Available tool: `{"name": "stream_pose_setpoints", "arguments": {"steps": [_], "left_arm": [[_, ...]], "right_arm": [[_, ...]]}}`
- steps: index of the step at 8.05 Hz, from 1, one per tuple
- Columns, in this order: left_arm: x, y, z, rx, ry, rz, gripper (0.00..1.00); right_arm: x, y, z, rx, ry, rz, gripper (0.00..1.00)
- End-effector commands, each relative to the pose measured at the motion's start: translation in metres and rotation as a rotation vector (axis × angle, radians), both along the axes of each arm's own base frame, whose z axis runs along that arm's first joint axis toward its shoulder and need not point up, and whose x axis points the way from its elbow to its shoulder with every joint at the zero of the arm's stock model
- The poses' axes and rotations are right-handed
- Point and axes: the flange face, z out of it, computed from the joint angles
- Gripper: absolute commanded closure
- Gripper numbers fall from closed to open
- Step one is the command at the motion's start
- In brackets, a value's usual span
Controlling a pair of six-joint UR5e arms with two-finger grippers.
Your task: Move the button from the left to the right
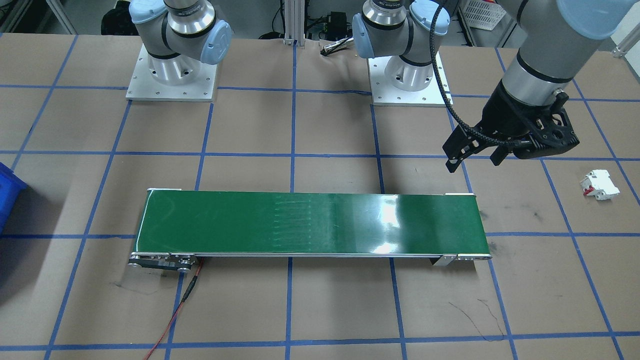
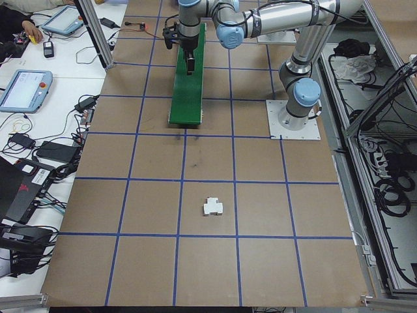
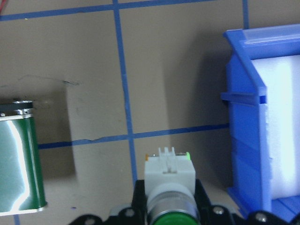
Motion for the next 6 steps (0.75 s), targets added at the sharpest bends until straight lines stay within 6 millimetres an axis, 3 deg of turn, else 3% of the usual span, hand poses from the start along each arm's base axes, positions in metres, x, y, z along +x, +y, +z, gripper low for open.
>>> {"name": "stream_pose_setpoints", "arguments": {"steps": [1,3,5,6], "left_arm": [[0.0,0.0,0.0,-0.001,0.0,0.0,0.0],[0.001,-0.002,0.0,0.002,-0.001,0.002,0.0],[0.0,-0.001,-0.001,0.002,-0.001,0.0,0.0],[0.0,-0.001,-0.001,0.002,-0.001,0.0,0.0]], "right_arm": [[-0.114,0.04,-0.005,0.023,0.005,0.072,1.0],[-0.176,0.067,-0.014,0.021,-0.007,0.102,1.0],[-0.225,0.065,-0.065,0.051,-0.036,0.164,1.0],[-0.238,0.059,-0.086,0.053,-0.033,0.19,1.0]]}}
